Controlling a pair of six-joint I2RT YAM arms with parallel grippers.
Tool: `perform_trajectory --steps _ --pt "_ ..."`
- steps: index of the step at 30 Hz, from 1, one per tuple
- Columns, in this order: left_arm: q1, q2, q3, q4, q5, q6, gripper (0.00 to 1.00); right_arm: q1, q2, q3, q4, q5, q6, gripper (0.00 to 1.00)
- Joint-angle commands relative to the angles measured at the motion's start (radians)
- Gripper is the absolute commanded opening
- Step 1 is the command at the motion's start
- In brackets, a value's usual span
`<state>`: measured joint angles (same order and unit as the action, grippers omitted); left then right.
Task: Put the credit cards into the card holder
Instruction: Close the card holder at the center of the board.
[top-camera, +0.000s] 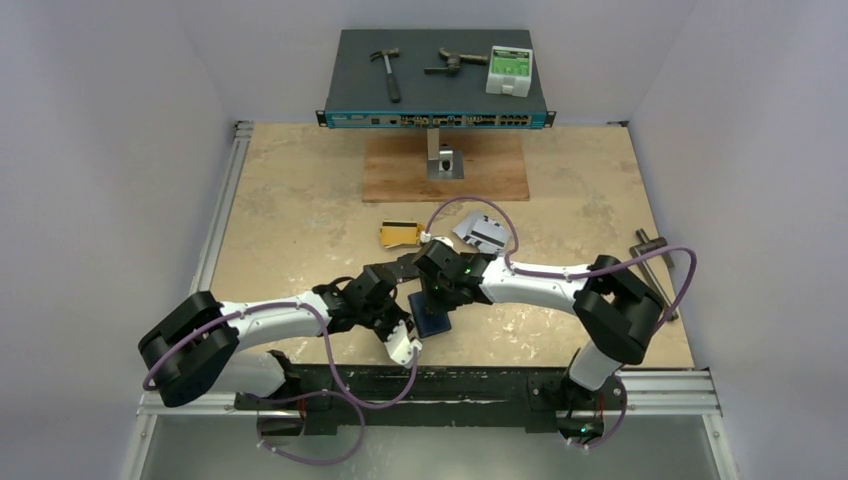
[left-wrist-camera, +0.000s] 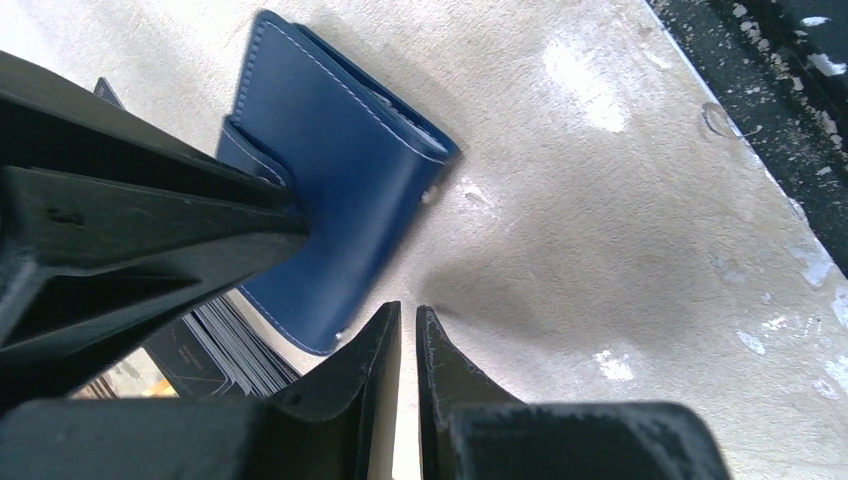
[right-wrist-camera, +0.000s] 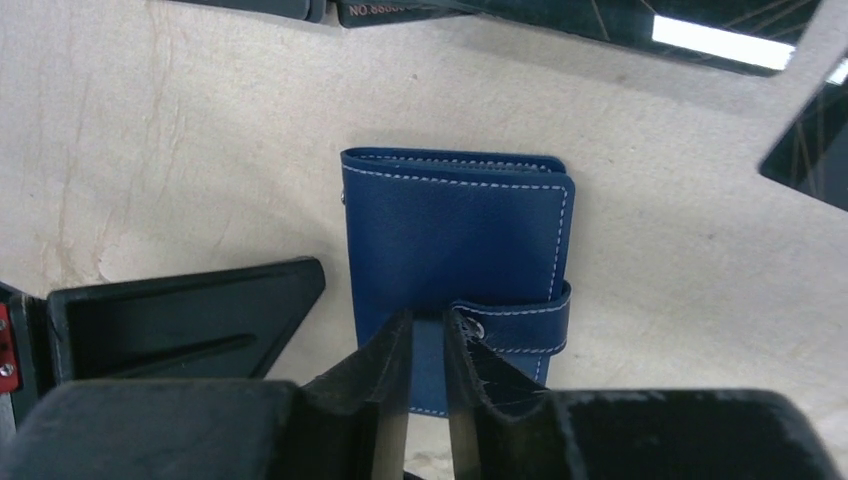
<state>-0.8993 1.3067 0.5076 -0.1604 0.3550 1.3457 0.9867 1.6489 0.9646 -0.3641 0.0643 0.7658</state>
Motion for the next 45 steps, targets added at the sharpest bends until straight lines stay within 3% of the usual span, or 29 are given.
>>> perform_trajectory --steps 1,5,10,17,23,32,45 --pt "-0.004 -0.011 -0.007 -0.018 0.024 -0.014 0.1 -0.007 -0.062 0.056 -0.096 0.059 -0.027 0.22" --pt "-0.004 -0.009 -0.007 -0.013 0.026 -0.017 0.1 -0.007 -0.102 0.087 -0.14 0.061 -0.044 0.38" --pt "-0.005 -0.01 -0.004 -0.011 0.026 -0.019 0.1 -0.007 -0.136 0.095 -0.177 0.078 -0.044 0.46" --pt "-0.005 -0.013 0.017 -0.022 0.028 -0.028 0.1 -0.006 -0.1 0.086 -0.215 0.131 -0.064 0.42" --pt "-0.004 -0.02 0.026 -0.03 0.033 -0.033 0.1 -0.005 -0.016 0.136 -0.239 0.196 -0.098 0.31" --pt "-0.008 -0.013 0.058 -0.05 0.044 -0.032 0.1 0.007 0.025 0.167 -0.226 0.184 -0.132 0.44" --pt "-0.038 0.029 0.083 -0.013 0.037 -0.011 0.13 0.021 0.062 0.148 -0.23 0.164 -0.119 0.38"
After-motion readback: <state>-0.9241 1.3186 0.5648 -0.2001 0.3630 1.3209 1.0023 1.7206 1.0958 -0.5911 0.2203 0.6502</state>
